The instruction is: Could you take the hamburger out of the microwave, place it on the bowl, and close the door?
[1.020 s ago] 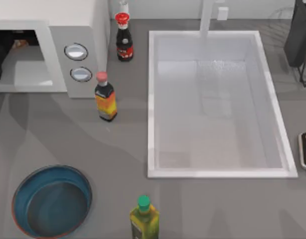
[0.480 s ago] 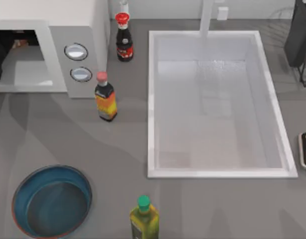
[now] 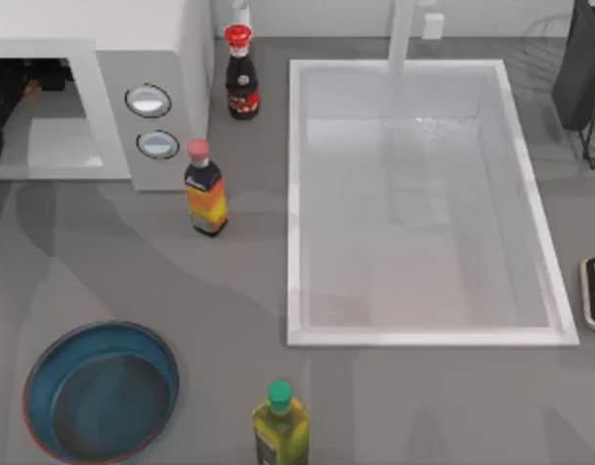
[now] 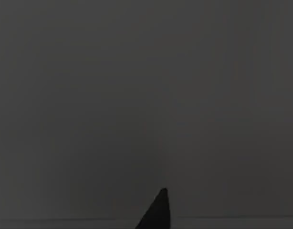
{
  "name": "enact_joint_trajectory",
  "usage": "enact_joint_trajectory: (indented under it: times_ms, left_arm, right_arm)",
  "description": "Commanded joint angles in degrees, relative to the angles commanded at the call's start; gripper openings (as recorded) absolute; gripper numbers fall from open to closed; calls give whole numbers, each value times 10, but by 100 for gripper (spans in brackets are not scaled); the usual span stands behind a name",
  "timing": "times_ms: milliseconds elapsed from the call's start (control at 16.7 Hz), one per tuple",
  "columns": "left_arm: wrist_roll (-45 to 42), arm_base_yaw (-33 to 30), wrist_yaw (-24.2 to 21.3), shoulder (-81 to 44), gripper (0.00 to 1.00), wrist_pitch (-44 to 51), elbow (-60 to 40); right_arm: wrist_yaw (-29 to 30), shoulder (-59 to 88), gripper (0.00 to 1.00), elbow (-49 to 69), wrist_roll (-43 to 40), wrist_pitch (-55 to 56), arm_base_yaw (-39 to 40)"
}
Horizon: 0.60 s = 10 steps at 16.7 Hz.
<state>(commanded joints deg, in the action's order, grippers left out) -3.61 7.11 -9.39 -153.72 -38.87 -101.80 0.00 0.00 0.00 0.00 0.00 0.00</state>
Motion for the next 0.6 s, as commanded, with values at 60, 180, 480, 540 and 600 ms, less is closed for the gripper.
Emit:
enact_joint_trajectory:
  times_ms: [60,180,480,540,600]
  left_arm:
    - [-1,2,-2,8,0,-12,19]
    - [-2,7,-6,31,0,-46,75]
    - [-7,25,-23,115,0,-162,291]
    - [-8,30,-27,133,0,-188,338]
    - [-9,34,-31,150,0,-214,385]
  right_arm:
    - [0,0,100,0,0,0,0]
    - [0,0,100,0,0,0,0]
    - [0,0,100,0,0,0,0]
    - [0,0,100,0,0,0,0]
    - [0,0,100,0,0,0,0]
